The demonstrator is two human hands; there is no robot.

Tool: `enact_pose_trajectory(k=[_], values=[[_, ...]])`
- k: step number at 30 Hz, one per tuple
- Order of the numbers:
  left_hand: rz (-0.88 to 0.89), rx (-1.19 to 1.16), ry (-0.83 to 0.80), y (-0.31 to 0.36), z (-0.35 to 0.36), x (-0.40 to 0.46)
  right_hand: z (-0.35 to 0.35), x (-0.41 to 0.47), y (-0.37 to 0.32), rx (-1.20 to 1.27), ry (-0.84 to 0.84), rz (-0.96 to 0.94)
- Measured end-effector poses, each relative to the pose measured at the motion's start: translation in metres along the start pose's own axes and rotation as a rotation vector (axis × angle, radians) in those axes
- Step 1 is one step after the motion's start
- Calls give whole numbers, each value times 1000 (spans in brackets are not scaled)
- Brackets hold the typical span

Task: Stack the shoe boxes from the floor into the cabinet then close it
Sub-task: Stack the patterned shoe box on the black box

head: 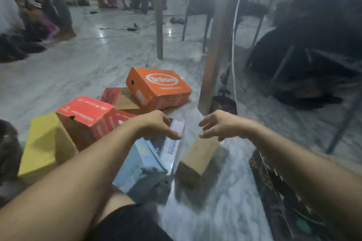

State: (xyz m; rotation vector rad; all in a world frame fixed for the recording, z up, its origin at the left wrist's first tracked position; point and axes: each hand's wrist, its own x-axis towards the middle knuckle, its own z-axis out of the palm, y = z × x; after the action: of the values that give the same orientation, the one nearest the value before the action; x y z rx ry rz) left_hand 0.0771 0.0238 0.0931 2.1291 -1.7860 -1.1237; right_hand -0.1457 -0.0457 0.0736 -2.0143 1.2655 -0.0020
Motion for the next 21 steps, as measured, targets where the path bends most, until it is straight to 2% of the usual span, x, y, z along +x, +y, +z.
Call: enact_pose_trajectory(k=[4,6,9,12,16,21], values=[[91,-18,-116,69,65,32,-6,-41,101,50,101,251],[125,-62,-137,95,100,42,0,-63,144,-6,139,376],[171,-108,-129,113,148,54,22,-90,195,-97,150,576],[141,-34,-171,114,183,65,54,-101,241,-104,192,726],[96,-17,-214,108,205,84,94,-98,274,-72,113,830],[57,-20,-182,97,213,104,132,-91,251,-233,111,827]])
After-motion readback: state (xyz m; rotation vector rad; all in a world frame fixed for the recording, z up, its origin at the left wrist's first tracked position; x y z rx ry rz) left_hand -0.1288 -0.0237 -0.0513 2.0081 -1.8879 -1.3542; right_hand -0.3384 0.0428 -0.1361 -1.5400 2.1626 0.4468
